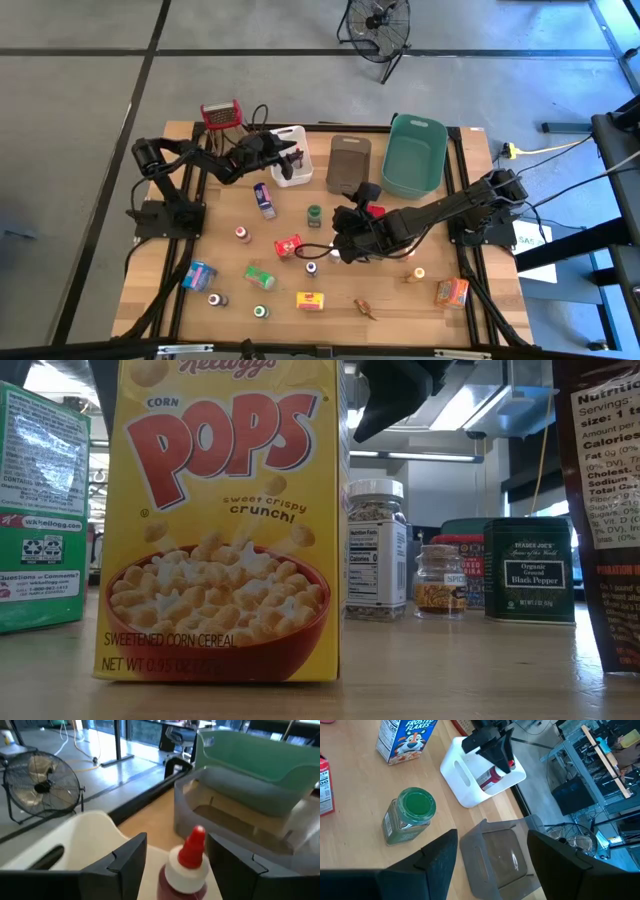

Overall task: Pick & Place Kitchen Items
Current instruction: Put the red food coloring into the white bin, then put the green spice bottle into the black bin

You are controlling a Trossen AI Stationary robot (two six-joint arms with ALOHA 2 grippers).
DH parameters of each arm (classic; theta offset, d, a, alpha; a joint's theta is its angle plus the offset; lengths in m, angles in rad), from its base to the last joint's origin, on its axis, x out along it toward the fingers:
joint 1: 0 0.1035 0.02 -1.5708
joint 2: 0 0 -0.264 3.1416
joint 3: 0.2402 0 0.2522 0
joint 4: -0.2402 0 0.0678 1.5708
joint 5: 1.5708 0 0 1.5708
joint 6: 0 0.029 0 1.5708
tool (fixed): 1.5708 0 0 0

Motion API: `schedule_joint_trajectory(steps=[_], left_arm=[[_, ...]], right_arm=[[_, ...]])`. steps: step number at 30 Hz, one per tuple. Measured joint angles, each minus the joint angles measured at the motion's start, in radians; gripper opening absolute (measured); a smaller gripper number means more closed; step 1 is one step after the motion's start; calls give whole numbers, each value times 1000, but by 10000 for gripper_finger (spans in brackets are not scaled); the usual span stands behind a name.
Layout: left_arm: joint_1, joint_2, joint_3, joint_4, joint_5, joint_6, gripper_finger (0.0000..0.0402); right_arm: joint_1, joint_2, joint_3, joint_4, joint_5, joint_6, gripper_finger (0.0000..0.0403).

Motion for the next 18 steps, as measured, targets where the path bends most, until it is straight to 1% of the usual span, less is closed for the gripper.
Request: schedule_joint_trajectory(steps=[7,13,16,18], left_arm=[[0,-78,0,-43,14,-38,222],[-11,-184,0,-97,96,-84,232],[-36,-249,0,-147,139,-74,231],[-61,-298,0,-196,180,-73,231]], right_arm=[[0,0,0,0,0,0,242],[3,0,0,0,1,-26,242],[7,0,0,0,0,-26,242],[9,0,0,0,-21,-38,242]])
